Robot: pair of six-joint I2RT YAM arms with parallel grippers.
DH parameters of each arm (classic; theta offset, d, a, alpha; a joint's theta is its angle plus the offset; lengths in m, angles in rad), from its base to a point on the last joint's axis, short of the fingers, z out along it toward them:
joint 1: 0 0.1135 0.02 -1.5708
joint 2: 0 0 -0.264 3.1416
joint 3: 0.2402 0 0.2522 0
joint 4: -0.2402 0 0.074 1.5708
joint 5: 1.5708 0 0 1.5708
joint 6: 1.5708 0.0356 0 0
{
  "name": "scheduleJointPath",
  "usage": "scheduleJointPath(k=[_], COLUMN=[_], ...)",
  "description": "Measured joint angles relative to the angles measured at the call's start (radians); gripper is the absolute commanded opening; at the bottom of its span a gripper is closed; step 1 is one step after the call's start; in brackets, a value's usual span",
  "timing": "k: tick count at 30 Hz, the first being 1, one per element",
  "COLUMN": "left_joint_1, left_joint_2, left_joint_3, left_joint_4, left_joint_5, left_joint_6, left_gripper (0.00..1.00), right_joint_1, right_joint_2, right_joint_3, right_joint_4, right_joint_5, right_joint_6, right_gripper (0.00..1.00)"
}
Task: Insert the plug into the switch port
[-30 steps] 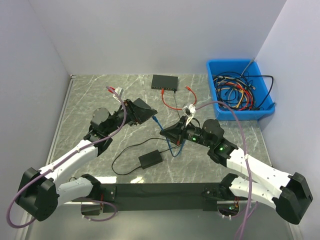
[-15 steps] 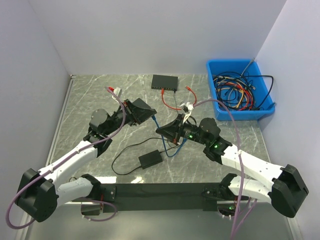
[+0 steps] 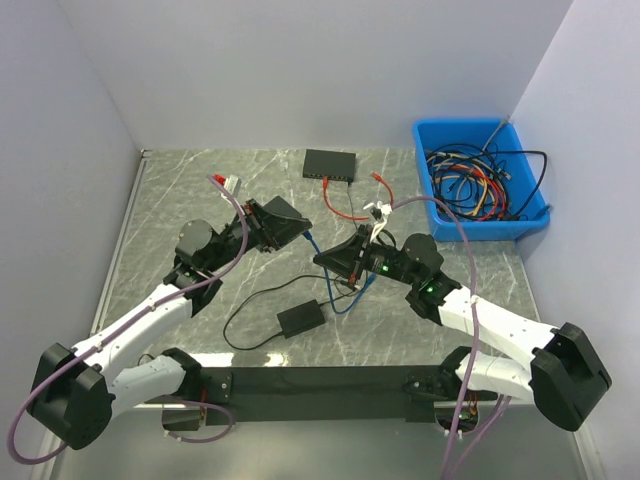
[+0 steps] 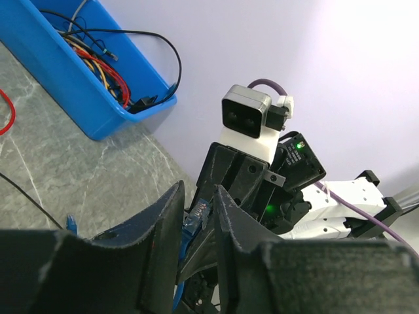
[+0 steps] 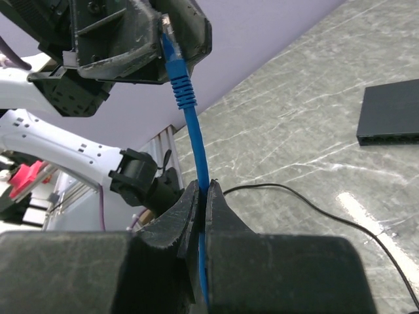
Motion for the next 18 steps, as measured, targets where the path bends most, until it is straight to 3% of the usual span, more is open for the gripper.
scheduleJointPath(k=[8,9,10,11,12,13,18], left_joint_1=[0.000,0.000,0.000,0.000,0.000,-0.001,-0.003], left_joint_2=[-0.014,-0.014,-0.015,-0.015,-0.015,-0.015,-0.004], left_joint_3=[0.000,0.000,0.000,0.000,0.001,0.007,0.071], left_joint_4=[-0.035,-0.043,-0.052,-0.064,-0.082,-0.110,-0.277], left_joint_5=[-0.020,-0.023,-0.027,-0.036,-0.045,-0.056,-0.148], left_joint_6=[0.016,0.022,0.027,0.032,0.037,0.041,0.064], left_gripper=[0.18,0.12,0.08,0.02,0.01,0.01,0.01], right_joint_1=[-0.006,-0.006,-0.006,-0.006,-0.006,-0.005,0.033], right_joint_2=[0.026,0.026,0.026,0.026,0.022,0.015,-0.062], right_joint_3=[-0.010,-0.013,-0.014,-0.013,-0.013,-0.012,0.043], right_joint_4=[0.053,0.056,0.055,0.050,0.034,0.003,-0.243], right_joint_5=[-0.032,-0.035,-0.040,-0.041,-0.037,-0.030,0.106], right_joint_6=[0.034,0.034,0.034,0.029,0.016,-0.003,-0.158], right_gripper=[0.00,0.07,0.23,0.48,0.55,0.71,0.75])
